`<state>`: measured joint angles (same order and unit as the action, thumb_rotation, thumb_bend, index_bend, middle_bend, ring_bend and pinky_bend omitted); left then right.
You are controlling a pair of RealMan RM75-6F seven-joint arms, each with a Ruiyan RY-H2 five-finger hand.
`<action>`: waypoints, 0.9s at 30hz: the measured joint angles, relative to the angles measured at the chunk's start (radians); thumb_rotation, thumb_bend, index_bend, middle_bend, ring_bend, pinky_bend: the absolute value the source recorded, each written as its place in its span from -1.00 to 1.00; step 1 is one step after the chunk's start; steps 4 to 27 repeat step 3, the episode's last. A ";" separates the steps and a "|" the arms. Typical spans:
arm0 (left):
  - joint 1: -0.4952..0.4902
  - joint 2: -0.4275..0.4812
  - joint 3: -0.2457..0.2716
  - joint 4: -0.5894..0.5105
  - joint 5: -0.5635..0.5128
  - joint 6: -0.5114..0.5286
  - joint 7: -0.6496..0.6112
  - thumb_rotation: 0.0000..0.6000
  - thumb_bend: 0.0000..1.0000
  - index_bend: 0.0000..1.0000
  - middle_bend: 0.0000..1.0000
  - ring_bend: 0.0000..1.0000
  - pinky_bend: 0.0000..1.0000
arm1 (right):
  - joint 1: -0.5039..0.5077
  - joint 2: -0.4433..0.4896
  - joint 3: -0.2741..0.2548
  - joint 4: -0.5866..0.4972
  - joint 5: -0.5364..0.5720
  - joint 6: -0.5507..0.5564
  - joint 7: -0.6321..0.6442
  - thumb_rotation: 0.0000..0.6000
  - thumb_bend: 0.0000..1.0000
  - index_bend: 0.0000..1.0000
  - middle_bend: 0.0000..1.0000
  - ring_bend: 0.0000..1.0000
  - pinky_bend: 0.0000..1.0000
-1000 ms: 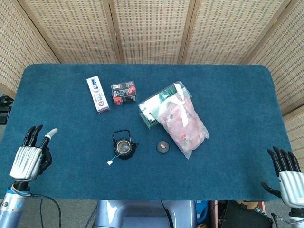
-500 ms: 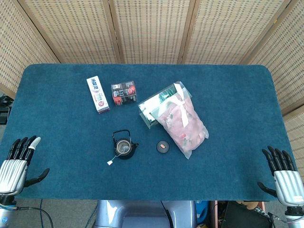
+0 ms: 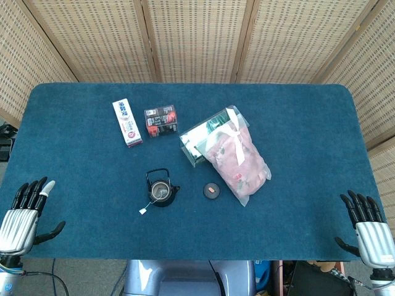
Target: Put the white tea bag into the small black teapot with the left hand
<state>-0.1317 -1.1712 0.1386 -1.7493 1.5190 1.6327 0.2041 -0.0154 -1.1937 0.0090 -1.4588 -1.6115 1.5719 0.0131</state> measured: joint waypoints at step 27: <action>0.008 0.001 -0.009 -0.001 0.004 -0.008 0.000 0.67 -0.48 -1.00 -1.00 -1.00 -1.00 | 0.001 -0.003 0.002 0.001 0.001 0.002 -0.002 1.00 -0.86 -0.82 -0.78 -1.00 -0.83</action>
